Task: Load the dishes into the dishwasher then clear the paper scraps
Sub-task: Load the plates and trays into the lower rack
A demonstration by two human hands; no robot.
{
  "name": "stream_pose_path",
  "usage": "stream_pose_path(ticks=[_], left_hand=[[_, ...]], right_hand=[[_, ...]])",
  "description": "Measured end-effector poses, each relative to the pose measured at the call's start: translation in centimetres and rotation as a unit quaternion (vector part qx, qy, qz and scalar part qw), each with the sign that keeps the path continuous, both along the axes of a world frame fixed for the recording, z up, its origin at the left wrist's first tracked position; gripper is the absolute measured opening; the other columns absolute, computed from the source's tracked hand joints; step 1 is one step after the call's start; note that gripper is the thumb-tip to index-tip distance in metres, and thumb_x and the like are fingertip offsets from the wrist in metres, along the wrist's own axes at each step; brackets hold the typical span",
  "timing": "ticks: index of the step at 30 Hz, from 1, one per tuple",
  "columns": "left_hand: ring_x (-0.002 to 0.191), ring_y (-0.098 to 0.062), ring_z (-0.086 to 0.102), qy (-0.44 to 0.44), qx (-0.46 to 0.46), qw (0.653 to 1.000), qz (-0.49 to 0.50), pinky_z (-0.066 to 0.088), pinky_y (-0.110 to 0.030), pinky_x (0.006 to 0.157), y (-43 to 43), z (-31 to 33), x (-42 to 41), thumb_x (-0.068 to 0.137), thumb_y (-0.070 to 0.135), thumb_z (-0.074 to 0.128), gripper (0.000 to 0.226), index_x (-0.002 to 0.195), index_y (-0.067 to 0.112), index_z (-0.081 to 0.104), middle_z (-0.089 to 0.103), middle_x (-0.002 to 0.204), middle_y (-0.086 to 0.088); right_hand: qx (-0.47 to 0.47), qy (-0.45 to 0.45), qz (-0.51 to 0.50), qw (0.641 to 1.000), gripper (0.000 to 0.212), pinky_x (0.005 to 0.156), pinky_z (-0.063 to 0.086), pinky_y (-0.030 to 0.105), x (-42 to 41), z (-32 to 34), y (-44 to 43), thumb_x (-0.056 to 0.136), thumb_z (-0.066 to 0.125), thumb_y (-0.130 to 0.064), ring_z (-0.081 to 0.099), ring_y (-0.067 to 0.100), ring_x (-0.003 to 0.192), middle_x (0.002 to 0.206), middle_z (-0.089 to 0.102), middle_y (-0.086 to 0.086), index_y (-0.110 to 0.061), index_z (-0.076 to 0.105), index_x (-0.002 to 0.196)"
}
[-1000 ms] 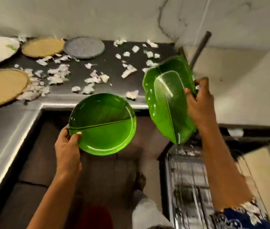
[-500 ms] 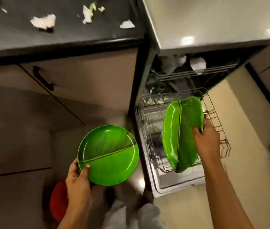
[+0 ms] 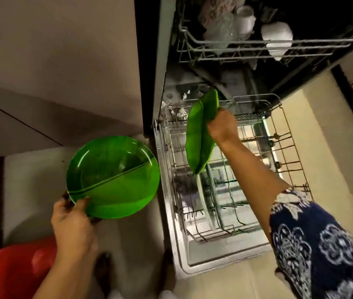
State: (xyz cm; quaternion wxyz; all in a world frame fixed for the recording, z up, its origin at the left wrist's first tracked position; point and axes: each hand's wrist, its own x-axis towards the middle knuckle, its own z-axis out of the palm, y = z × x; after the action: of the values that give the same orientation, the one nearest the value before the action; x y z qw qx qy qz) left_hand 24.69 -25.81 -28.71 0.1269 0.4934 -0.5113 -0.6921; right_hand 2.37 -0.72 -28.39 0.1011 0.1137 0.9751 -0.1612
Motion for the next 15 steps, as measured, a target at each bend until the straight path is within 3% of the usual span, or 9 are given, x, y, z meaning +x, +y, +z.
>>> stream_pose_path(ticks=[4,8,12,15], left_hand=[[0.072,-0.004,0.062,0.005,-0.001,1.0,0.009,0.054,-0.02,0.049,0.2,-1.6,-0.5,0.095,-0.004,0.043,0.036,0.091,0.03,0.054,0.061,0.09,0.014],[0.064,-0.002,0.063,0.006,-0.012,1.0,0.015,0.053,-0.02,0.047,-0.4,-3.3,-0.5,0.091,-0.005,0.047,0.034,0.086,0.028,0.056,0.065,0.08,0.017],[0.073,-0.007,0.062,0.005,-0.003,1.0,0.003,0.055,-0.021,0.05,-1.1,-4.9,-0.7,0.091,-0.003,0.048,0.033,0.087,0.029,0.056,0.063,0.091,0.012],[0.075,-0.01,0.061,0.012,-0.014,1.0,0.006,0.054,-0.022,0.049,-1.9,-5.6,-0.9,0.091,-0.002,0.049,0.032,0.086,0.029,0.055,0.061,0.093,0.008]], right_hand=[[0.071,-0.031,0.055,0.995,0.031,0.092,0.047,0.039,-1.9,-3.5,-2.2,0.093,0.042,-0.001,0.057,0.036,0.115,0.122,0.059,0.022,0.002,0.05,0.123],[0.136,-0.031,0.113,0.984,0.039,0.089,0.049,0.037,-2.2,-5.8,-3.9,0.097,0.034,0.002,0.058,0.033,0.114,0.125,0.057,0.022,0.005,0.033,0.135],[0.167,-0.038,0.156,0.973,0.032,0.082,0.052,0.03,-1.8,-7.6,-5.2,0.098,0.038,-0.002,0.064,0.026,0.103,0.115,0.062,0.017,0.003,0.038,0.129],[0.151,-0.039,0.147,0.977,0.029,0.078,0.052,0.033,-1.7,-8.5,-6.2,0.098,0.038,-0.004,0.065,0.028,0.097,0.109,0.064,0.016,0.0,0.036,0.128]])
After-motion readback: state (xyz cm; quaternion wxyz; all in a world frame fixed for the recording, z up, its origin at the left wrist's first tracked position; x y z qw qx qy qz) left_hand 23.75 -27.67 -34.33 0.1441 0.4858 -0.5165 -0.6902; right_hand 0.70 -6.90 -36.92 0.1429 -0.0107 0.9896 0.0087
